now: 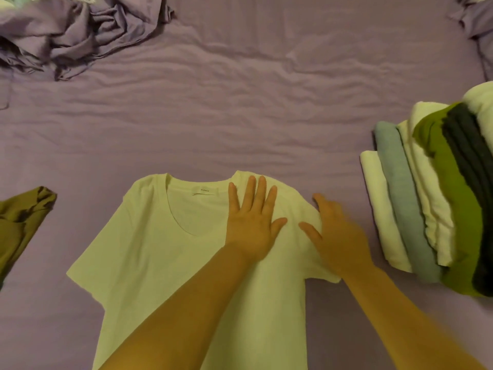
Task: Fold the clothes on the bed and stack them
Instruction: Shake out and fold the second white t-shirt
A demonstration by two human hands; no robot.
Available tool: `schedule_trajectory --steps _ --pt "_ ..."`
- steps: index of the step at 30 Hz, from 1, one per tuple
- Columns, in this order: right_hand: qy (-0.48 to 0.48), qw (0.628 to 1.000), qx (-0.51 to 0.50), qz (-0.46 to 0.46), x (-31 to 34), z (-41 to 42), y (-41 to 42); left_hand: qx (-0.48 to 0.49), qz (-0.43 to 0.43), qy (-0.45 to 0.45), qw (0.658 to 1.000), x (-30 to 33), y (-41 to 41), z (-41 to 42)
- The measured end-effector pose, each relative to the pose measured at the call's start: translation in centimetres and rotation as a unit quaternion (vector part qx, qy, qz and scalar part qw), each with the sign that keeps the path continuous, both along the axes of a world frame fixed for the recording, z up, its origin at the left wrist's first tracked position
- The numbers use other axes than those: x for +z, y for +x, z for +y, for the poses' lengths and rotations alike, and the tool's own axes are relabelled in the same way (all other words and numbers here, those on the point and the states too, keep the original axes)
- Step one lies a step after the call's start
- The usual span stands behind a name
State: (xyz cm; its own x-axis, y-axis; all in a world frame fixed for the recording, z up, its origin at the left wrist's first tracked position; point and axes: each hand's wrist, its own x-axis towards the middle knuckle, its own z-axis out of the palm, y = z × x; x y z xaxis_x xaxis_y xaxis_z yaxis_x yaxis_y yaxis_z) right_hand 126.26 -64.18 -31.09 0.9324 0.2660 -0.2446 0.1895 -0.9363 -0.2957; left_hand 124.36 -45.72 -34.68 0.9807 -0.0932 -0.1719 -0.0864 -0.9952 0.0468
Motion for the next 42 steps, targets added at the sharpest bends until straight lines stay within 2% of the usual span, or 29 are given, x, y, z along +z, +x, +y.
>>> schedule_trajectory --steps 3,5,7,9,12,15,20,26,29,34,38,41,42 --pt "-0.006 0.997 0.051 -0.064 0.2 -0.8 -1.3 -0.064 -0.01 -0.046 0.997 0.1 -2.9 -1.2" --pt "-0.02 0.999 -0.008 -0.049 1.2 -0.8 -1.0 -0.09 0.009 -0.05 0.995 0.1 -5.1 -1.6" --pt "-0.018 0.997 -0.066 -0.045 1.6 -0.2 -0.7 -0.067 0.022 -0.044 0.997 -0.2 -6.6 -1.4" --pt "-0.059 0.994 0.006 -0.093 1.6 1.4 -1.7 -0.037 0.02 -0.041 0.998 -0.4 -7.4 -0.7" --pt "-0.073 0.988 0.129 -0.035 -0.1 3.9 -4.2 -0.027 0.032 -0.032 0.999 -0.1 -8.6 1.3" --pt "-0.12 0.977 0.176 -0.004 -1.6 4.5 -6.1 -0.032 0.049 -0.014 0.998 0.3 -10.3 4.4" --pt "-0.118 0.988 0.097 -0.014 -1.5 7.4 -7.4 0.035 0.082 -0.003 0.996 2.1 -11.9 10.0" --pt "-0.089 0.976 0.197 0.042 -0.7 16.6 -9.4 0.158 0.009 0.001 0.987 4.7 -10.3 17.2" --pt "-0.077 0.967 0.239 0.039 -1.0 20.6 -9.5 0.227 0.032 -0.012 0.973 5.7 -9.1 19.9" --pt "-0.086 0.964 0.247 0.035 -2.2 23.4 -8.8 0.343 0.044 -0.109 0.932 5.0 -8.7 22.7" --pt "-0.097 0.974 0.201 0.028 -2.0 24.1 -8.9 0.333 0.105 -0.14 0.926 4.8 -9.3 24.6" --pt "-0.102 0.978 0.171 0.054 -1.3 25.3 -8.3 0.335 0.097 -0.243 0.905 5.5 -9.1 27.0" --pt "-0.104 0.98 0.167 0.031 -0.5 25.6 -8.1 0.334 0.089 -0.265 0.9 5.9 -8.9 27.8"
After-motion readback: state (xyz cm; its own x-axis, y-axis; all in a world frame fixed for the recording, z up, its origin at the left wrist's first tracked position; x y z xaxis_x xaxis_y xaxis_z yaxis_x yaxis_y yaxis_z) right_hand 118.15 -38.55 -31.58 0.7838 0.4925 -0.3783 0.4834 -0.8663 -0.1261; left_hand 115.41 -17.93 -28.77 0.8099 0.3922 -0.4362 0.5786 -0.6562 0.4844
